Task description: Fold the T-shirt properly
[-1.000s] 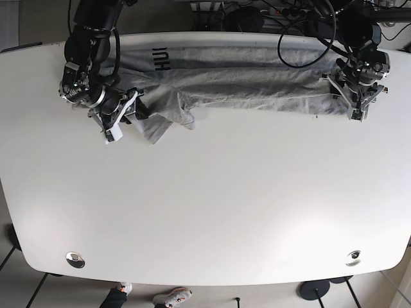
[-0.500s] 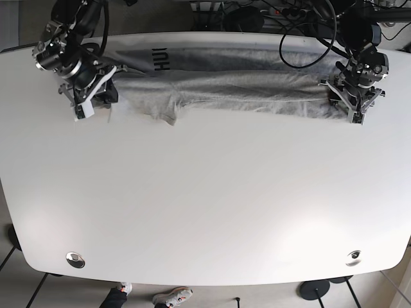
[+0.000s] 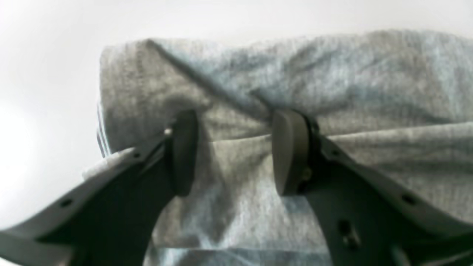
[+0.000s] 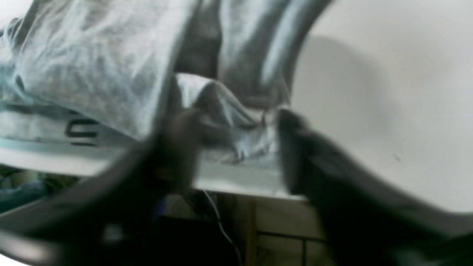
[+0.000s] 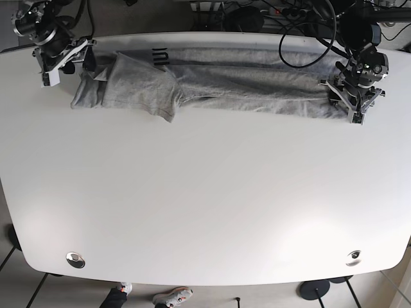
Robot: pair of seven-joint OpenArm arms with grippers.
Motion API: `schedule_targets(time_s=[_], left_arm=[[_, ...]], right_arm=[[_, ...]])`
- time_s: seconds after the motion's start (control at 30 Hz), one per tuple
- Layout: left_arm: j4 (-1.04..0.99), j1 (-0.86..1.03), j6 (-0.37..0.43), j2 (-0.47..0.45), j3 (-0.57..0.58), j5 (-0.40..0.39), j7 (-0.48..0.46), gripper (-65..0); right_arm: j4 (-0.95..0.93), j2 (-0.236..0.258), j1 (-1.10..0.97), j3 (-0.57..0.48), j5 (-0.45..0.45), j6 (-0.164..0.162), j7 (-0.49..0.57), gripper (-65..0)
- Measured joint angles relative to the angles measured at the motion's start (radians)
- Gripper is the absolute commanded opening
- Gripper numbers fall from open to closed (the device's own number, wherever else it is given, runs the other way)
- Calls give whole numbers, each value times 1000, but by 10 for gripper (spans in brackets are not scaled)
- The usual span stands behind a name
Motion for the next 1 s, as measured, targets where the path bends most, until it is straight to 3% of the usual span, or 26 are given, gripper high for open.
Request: schedule_targets(time_s=[0.1, 0.2, 0.23, 0.33, 0.43, 0.63, 0.83, 1.0], left_arm=[[12, 0, 0, 2, -2, -1, 6, -346], [94, 12, -4, 18, -2, 19, 45, -346], [126, 13, -6, 22, 0, 19, 47, -346], [244, 10, -8, 79, 2, 11, 120, -346], [254, 43, -7, 83, 2, 8, 121, -346], [118, 68, -3, 75, -6, -3, 101, -346], [-32, -32, -11, 38, -6, -37, 42, -346], [-221, -199, -12, 8, 20, -26, 7, -346]], right_arm=[[0, 6, 21, -58, 97, 0, 6, -163], [-7, 3, 57, -176, 57, 1, 6, -216], [-25, -2, 71, -215, 20, 1, 13, -250], [-109, -23, 90, -301, -117, 1, 16, -441], [-150, -15, 82, -343, -208, -1, 85, -528], [-315, -9, 114, -375, -248, 13, 274, -537], [-523, 70, 265, -373, -212, 38, 358, -541], [-660, 126, 412, -373, -247, 31, 384, -541]])
